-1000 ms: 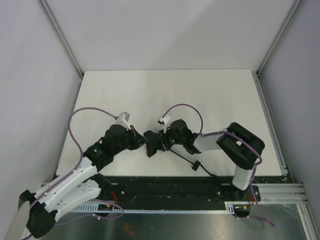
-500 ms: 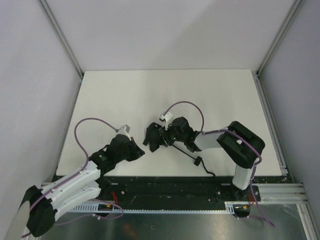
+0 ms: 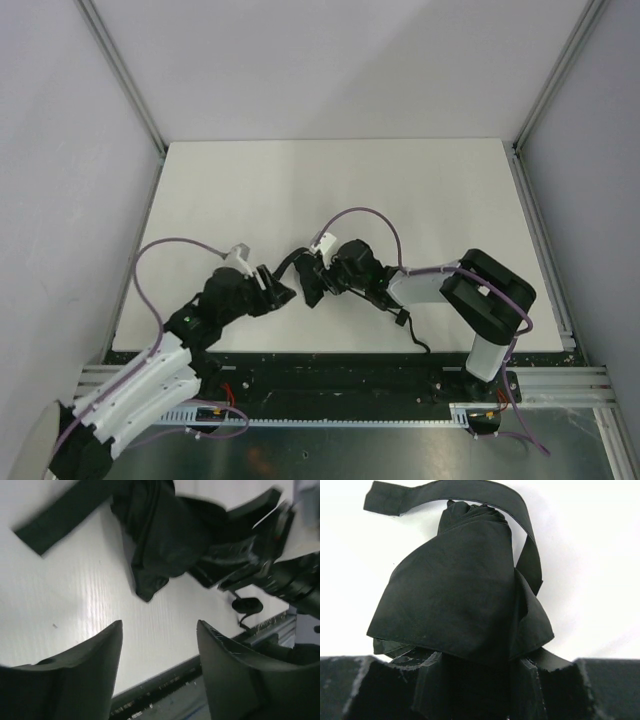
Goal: Put away the umbrella
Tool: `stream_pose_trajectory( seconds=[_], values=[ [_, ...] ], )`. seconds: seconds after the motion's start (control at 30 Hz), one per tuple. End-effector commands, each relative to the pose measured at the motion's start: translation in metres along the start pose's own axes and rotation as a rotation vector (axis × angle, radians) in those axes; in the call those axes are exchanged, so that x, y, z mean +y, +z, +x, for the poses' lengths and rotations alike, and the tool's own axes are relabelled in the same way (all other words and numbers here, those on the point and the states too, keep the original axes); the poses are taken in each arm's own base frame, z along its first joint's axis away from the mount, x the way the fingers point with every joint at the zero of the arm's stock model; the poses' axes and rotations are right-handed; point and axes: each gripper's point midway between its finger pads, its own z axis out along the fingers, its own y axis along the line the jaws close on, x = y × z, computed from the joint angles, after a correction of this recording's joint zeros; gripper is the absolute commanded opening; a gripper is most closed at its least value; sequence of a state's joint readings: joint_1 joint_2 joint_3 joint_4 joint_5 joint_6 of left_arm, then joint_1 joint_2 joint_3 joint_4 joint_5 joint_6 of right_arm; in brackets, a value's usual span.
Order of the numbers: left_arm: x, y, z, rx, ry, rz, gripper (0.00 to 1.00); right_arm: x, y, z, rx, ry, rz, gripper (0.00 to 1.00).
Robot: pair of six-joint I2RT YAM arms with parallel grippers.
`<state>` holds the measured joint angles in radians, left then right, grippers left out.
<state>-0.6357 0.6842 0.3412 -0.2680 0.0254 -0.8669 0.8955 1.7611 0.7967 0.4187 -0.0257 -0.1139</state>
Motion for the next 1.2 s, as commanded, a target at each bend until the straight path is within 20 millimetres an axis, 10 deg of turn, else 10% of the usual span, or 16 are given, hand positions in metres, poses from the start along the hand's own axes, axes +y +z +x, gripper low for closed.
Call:
stream_pose_trajectory(
  seconds=[0.0,0.47,0.87,1.17],
  values=[
    [-0.018,-0.016,-0.038,-0.051,-0.072,0.108,0.79,-0.011,-0.004,-0.025,-0.072,-0.062,0.003,0.0],
    [-0.028,0.053,-0.14,0.204,0.079,0.174,0.83,-0.005,-0.005,-0.021,-0.066,-0.023,-0.154,0.0],
    [-0.004,0.129,-0.109,0.401,0.077,0.277,0.86,-0.009,-0.004,-0.021,-0.082,-0.012,-0.185,0.0],
    [0.006,0.115,-0.055,0.476,-0.044,0.277,0.72,-0.013,-0.007,-0.02,-0.07,-0.019,-0.166,0.0]
  ],
)
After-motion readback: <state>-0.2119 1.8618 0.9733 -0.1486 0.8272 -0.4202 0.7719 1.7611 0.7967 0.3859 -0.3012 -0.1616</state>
